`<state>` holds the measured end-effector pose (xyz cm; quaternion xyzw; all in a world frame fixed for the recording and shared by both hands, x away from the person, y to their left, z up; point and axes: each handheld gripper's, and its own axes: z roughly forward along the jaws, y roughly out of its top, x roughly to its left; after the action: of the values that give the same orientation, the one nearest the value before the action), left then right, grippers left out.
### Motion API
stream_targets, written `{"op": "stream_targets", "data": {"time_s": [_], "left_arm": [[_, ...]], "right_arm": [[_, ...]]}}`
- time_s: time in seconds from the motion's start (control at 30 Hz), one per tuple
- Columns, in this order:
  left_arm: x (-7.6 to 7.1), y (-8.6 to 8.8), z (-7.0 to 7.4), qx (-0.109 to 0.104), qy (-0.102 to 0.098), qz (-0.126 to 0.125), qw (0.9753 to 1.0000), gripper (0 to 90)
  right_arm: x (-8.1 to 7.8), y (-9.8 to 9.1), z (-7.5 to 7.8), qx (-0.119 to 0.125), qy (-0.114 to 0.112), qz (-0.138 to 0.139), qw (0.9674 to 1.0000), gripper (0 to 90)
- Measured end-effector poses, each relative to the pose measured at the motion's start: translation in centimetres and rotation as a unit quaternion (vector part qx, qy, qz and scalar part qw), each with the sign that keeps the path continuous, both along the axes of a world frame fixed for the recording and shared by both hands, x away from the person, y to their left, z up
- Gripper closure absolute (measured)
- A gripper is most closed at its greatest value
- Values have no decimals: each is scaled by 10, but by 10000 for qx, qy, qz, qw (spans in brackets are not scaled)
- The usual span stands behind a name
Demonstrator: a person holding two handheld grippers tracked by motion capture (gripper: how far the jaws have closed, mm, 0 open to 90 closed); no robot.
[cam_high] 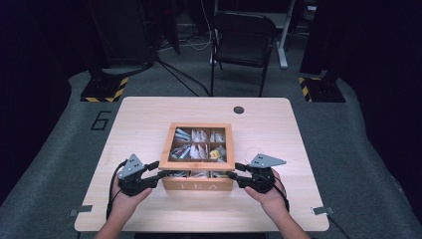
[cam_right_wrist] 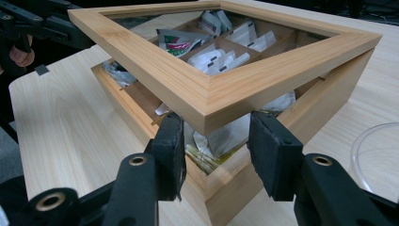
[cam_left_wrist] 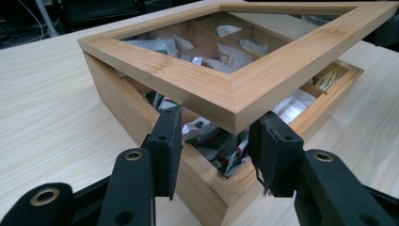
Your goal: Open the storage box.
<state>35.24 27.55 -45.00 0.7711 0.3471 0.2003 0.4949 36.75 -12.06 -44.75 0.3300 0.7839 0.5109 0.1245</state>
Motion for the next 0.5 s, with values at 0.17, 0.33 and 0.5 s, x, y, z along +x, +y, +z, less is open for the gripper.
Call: {"op": "stream_targets", "data": {"time_s": [0.17, 0.33, 0.5], "left_arm": [[0, 0, 5, 38, -58, -4, 10000, 555], [4, -1, 14, -60, -243, 59, 9997, 549], [7, -1, 21, -37, -289, 55, 9996, 547]], "right_arm": [[2, -1, 5, -52, -37, 3, 10000, 540], [5, -1, 19, -192, -234, 18, 9995, 513], [9, -2, 25, -144, -264, -5, 9995, 495]]}}
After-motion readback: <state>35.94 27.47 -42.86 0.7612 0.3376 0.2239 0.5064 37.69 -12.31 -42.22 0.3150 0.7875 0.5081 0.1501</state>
